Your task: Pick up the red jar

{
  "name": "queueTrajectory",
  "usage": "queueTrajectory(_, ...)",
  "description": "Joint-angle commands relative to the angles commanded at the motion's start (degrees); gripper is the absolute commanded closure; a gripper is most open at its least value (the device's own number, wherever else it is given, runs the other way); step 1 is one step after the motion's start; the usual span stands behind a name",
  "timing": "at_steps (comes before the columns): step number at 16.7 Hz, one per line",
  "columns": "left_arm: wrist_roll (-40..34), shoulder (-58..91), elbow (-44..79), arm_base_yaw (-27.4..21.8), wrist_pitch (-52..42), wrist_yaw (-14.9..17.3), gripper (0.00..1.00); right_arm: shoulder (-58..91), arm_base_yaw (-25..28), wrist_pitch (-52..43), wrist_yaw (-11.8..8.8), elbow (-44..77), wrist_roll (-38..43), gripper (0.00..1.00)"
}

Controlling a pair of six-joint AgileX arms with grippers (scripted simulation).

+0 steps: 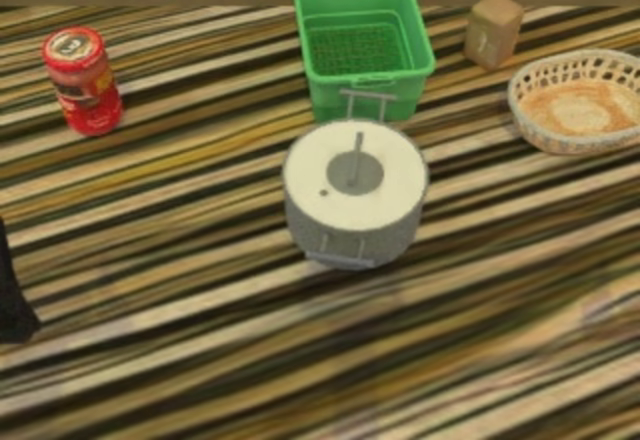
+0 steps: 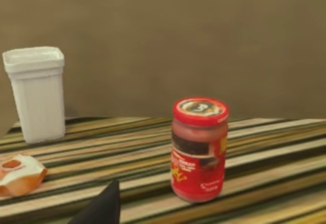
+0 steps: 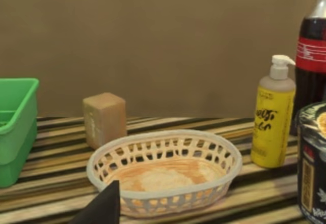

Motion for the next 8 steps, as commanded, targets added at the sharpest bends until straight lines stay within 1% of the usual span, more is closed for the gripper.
queueTrajectory(4, 0.27, 0.96, 1.22, 0.00, -0.59, 0.19, 0.00, 0.00, 0.00, 0.00, 0.00, 0.00, 0.00, 0.00)
queueTrajectory(8, 2.14, 7.93, 9.22, -0.19, -4.83, 1.56, 0.00, 0.00, 0.00, 0.00, 0.00, 0.00, 0.00, 0.00)
